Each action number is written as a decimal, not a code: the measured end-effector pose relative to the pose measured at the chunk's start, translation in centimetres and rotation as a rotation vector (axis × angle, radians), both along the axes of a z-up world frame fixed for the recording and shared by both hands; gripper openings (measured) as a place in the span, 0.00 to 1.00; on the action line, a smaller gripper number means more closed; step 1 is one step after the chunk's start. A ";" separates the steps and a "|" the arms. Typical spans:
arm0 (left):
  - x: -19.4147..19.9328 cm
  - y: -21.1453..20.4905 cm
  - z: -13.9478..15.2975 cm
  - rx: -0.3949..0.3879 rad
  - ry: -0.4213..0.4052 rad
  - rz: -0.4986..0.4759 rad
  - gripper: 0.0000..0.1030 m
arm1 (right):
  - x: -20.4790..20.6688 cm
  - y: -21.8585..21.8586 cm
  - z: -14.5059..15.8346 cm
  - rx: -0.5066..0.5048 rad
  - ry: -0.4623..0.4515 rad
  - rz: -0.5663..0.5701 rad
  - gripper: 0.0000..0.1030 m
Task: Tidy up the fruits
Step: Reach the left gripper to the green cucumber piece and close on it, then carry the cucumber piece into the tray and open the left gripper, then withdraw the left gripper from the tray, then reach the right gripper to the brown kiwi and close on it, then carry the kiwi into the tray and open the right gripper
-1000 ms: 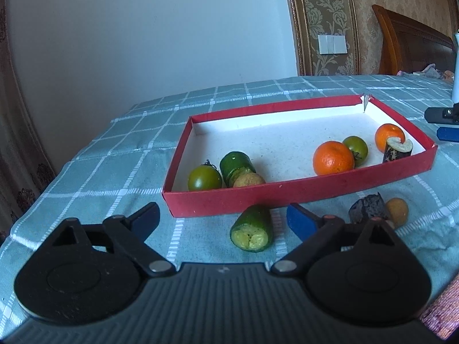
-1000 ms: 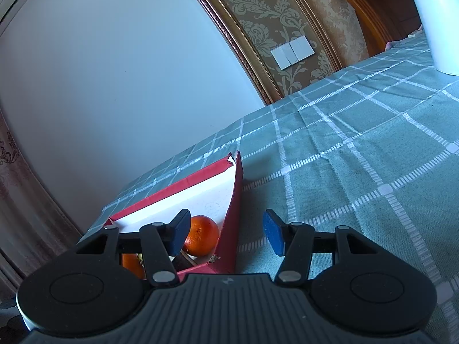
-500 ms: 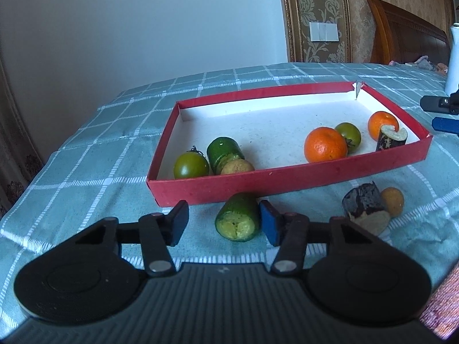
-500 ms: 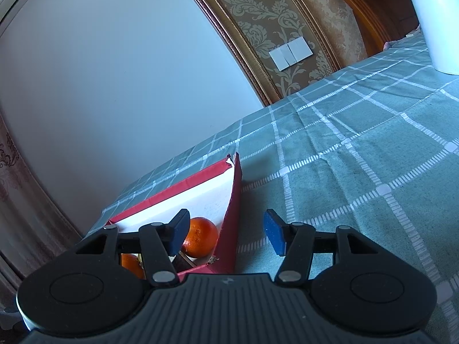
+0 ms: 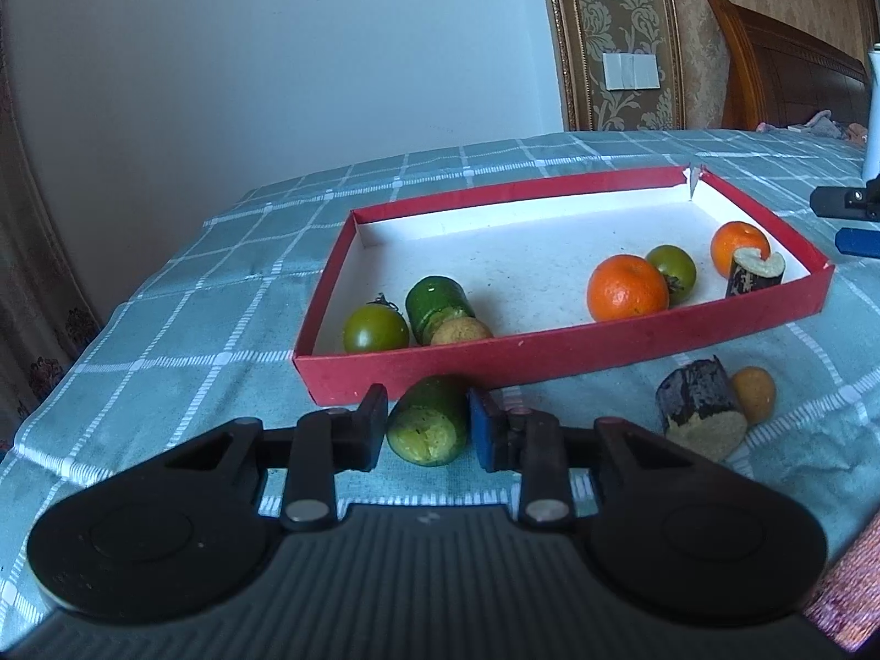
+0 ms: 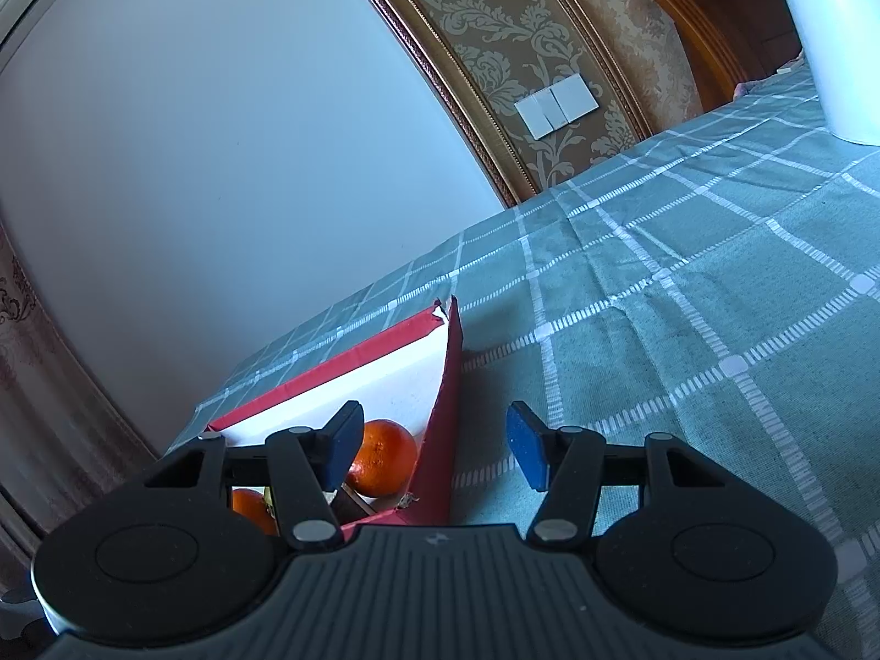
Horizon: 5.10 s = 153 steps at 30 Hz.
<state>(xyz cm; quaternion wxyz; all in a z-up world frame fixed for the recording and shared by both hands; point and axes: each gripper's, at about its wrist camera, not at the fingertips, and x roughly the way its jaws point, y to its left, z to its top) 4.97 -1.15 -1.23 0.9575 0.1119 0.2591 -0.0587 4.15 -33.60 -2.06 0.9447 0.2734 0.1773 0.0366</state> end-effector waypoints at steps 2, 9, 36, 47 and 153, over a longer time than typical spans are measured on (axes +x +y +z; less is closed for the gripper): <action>-0.2 0.1 0.2 0.001 -0.007 0.015 0.29 | 0.0 0.0 0.0 0.000 0.000 0.000 0.55; -0.9 0.1 1.2 -0.016 -0.040 0.041 0.29 | 0.0 0.0 0.0 -0.001 0.000 -0.001 0.55; 4.0 1.6 4.6 -0.147 -0.117 0.164 0.29 | -0.1 -0.2 0.1 -0.003 -0.001 0.001 0.55; 7.2 1.6 3.0 -0.158 -0.062 0.176 0.29 | 0.1 0.0 0.0 -0.001 -0.002 0.014 0.56; -0.4 5.7 0.8 -0.278 -0.053 0.236 0.99 | 3.0 10.6 5.9 -0.398 0.014 0.182 0.25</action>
